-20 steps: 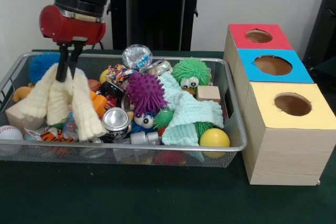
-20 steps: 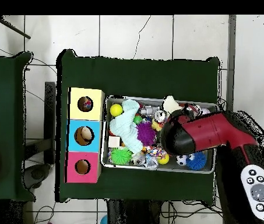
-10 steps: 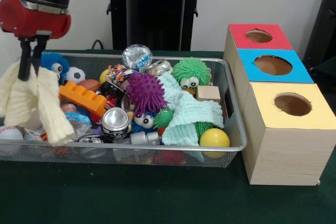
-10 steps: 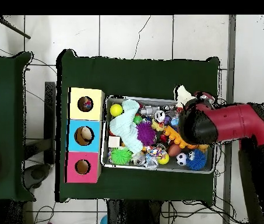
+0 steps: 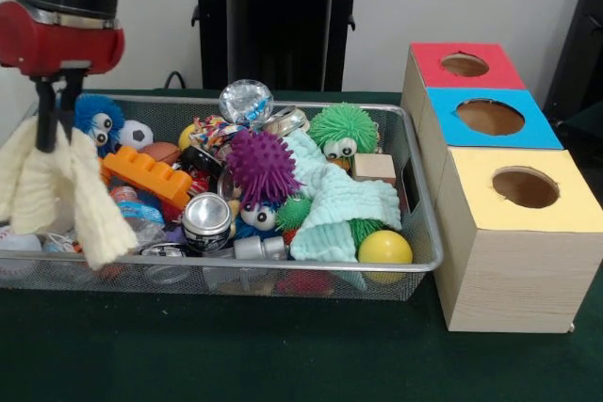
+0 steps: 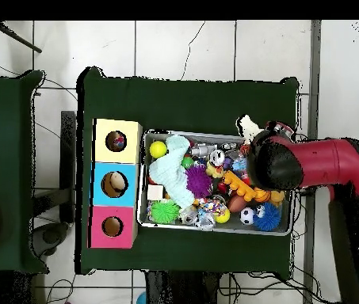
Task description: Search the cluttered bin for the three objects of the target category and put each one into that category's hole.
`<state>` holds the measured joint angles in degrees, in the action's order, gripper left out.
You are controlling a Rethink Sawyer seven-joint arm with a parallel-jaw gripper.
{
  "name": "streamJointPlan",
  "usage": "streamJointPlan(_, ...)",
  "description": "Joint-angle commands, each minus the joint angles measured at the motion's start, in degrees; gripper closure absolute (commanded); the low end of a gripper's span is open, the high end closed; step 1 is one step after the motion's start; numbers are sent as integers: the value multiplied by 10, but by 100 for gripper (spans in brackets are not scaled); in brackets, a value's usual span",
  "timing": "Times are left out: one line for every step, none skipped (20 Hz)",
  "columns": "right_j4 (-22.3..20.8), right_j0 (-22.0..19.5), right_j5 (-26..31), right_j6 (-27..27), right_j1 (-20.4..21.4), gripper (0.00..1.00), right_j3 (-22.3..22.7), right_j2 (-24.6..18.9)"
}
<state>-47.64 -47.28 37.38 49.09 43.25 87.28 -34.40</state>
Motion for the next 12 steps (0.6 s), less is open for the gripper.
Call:
streamJointPlan(128, 59, 82, 234, -27, 100, 61, 61)
streamJointPlan(146, 79, 75, 228, -26, 0, 61, 88)
streamJointPlan(152, 78, 65, 237, -25, 0, 67, 87)
streamJointPlan(159, 77, 56, 245, -24, 0, 72, 86)
streamJointPlan(156, 85, 44, 239, -20, 0, 76, 92)
streamJointPlan(148, 102, 43, 235, -14, 0, 73, 103)
streamJointPlan(156, 110, 35, 247, -2, 0, 82, 113)
streamJointPlan(162, 124, 38, 259, 5, 0, 85, 124)
streamJointPlan(164, 139, 42, 269, 11, 0, 87, 135)
streamJointPlan(173, 143, 45, 277, 18, 0, 97, 144)
streamJointPlan(185, 151, 49, 287, 24, 0, 104, 149)
streamJointPlan(193, 153, 50, 286, 29, 0, 114, 153)
